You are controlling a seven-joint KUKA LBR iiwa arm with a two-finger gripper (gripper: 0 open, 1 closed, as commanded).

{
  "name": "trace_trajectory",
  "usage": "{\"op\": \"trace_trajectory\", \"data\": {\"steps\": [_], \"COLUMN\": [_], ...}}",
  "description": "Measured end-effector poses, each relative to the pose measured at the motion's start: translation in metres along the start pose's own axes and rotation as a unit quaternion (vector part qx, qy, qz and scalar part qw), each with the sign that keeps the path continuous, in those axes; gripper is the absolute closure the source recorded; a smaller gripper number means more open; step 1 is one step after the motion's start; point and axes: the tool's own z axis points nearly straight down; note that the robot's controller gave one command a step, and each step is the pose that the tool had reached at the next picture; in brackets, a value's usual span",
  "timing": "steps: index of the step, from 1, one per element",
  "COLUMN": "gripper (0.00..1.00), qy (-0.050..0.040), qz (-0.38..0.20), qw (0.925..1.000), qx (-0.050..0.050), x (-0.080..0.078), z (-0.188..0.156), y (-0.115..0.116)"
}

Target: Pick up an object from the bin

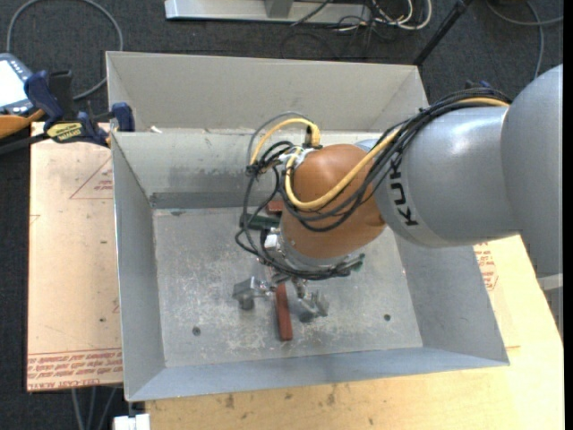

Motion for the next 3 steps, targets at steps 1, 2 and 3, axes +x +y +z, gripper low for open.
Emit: {"op": "trace_trajectory", "data": {"steps": [1,2,3], "gripper": [0.0,1.0,1.0], "qy": [-0.0001,-0.0005,-0.0029], "qz": [0.002,0.002,0.004], "qw": [1.0,1.0,1.0], "qx": [0.0,0.001,0.005], "x": [0.0,-0.001,-0.003], "z": [0.0,-0.001,-0.133], "y": [0.0,-0.001,-0.002]}}
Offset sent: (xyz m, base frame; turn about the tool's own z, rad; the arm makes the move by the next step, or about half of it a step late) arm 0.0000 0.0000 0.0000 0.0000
